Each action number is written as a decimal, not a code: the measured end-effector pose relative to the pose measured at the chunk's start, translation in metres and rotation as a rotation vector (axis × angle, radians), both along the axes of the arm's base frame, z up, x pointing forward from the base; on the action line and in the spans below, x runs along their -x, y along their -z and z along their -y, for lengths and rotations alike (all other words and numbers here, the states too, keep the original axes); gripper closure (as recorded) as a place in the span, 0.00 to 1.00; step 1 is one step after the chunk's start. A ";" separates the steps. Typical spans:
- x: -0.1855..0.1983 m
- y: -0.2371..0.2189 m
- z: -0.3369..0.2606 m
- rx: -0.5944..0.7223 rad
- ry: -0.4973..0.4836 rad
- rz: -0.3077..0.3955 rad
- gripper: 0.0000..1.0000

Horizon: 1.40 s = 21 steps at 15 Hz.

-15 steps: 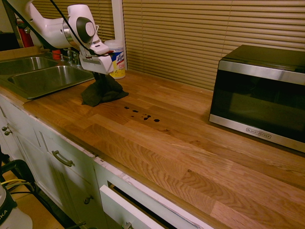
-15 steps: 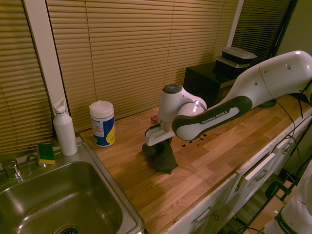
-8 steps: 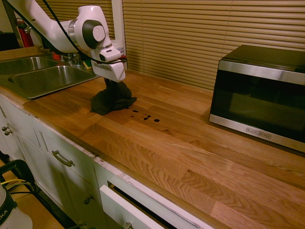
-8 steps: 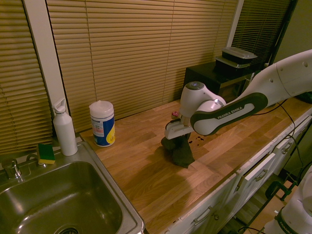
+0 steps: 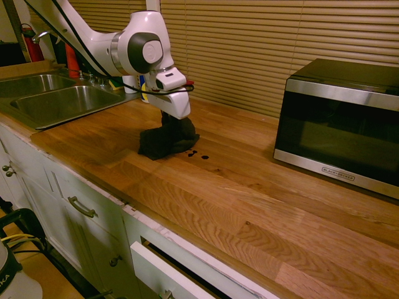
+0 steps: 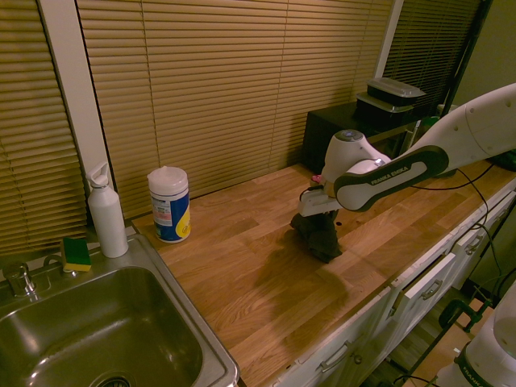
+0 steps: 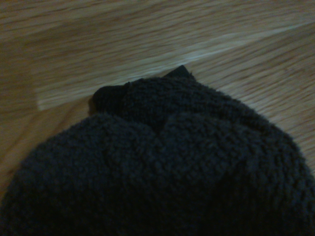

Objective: Clear the spill

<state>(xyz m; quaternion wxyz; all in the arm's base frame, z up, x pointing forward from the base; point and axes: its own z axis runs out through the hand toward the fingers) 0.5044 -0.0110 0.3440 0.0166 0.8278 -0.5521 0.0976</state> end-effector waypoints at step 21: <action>0.003 -0.007 0.039 0.007 -0.014 0.021 1.00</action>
